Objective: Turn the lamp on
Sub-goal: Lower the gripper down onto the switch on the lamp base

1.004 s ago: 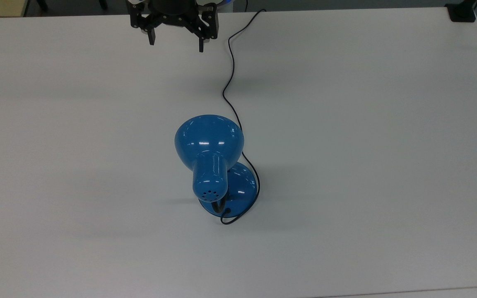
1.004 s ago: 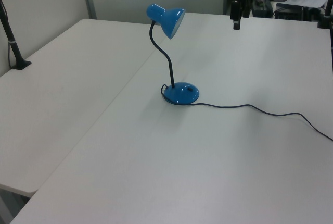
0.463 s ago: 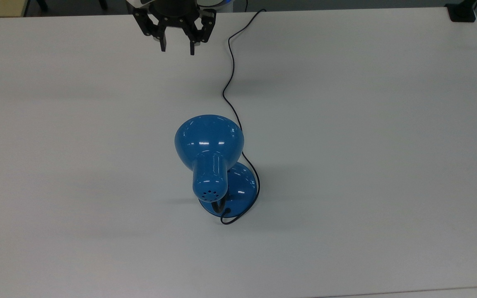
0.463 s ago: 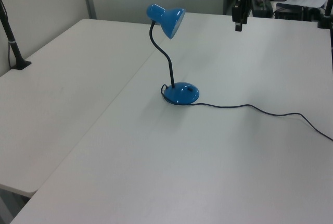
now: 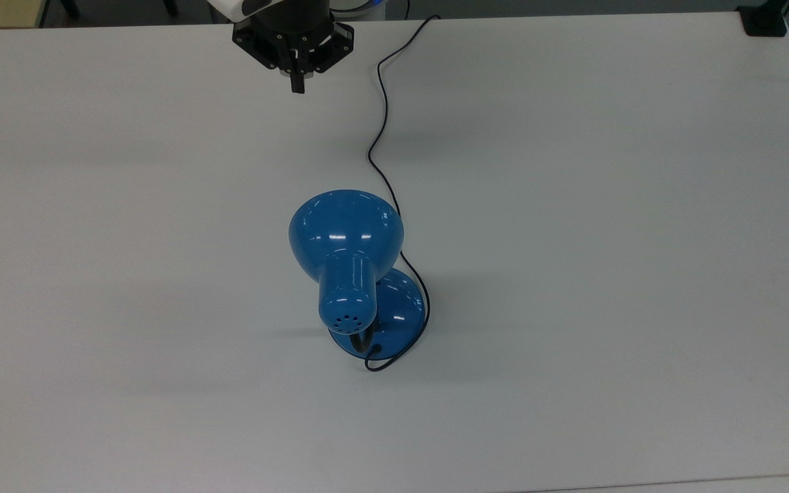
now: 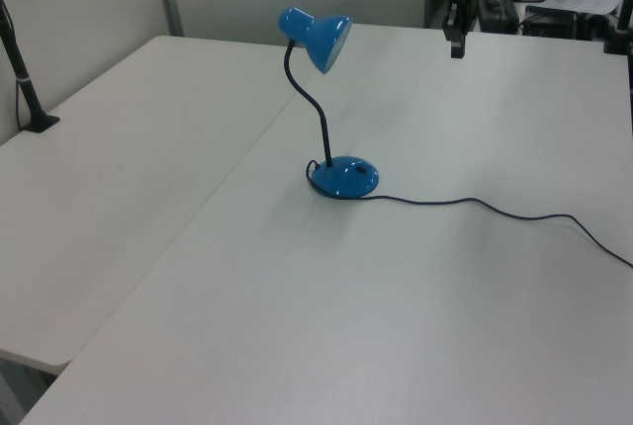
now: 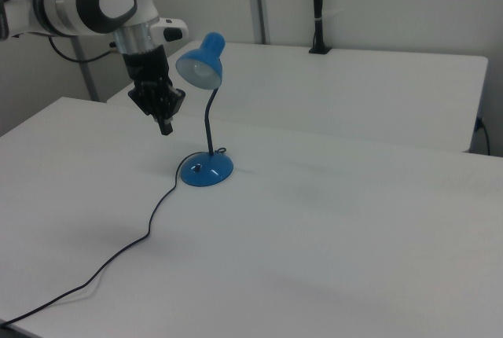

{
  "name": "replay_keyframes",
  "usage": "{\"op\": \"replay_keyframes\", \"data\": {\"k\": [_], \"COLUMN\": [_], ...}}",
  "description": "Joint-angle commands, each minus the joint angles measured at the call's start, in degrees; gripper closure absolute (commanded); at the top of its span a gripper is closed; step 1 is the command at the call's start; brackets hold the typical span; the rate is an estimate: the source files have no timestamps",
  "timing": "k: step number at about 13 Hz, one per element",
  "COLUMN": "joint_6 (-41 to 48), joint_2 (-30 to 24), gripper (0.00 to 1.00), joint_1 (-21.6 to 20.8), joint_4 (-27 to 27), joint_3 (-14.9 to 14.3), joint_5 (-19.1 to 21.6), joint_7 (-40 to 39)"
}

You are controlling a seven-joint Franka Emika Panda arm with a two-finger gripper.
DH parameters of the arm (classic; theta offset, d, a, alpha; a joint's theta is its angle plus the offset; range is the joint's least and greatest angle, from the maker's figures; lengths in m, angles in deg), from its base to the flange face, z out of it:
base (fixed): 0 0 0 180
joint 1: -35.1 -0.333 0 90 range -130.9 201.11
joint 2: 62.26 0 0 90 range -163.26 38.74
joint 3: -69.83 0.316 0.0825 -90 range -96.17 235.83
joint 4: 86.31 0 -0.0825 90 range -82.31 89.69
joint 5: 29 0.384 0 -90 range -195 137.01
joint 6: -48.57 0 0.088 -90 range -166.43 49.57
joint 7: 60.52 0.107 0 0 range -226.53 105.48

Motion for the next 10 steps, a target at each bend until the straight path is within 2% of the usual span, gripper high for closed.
{"op": "replay_keyframes", "data": {"k": [1, 5, 10], "joint_6": [-5.3, -11.3, -20.2], "joint_2": [1.7, 6.5, 12.1], "gripper": [1.0, 1.0, 1.0], "joint_1": [-2.0, -4.6, -5.4], "joint_4": [2.3, 2.3, 2.1], "joint_3": [-0.1, 0.0, 0.0], "joint_5": [0.9, 0.7, 0.7], "joint_7": [-1.6, -0.9, -0.7]}}
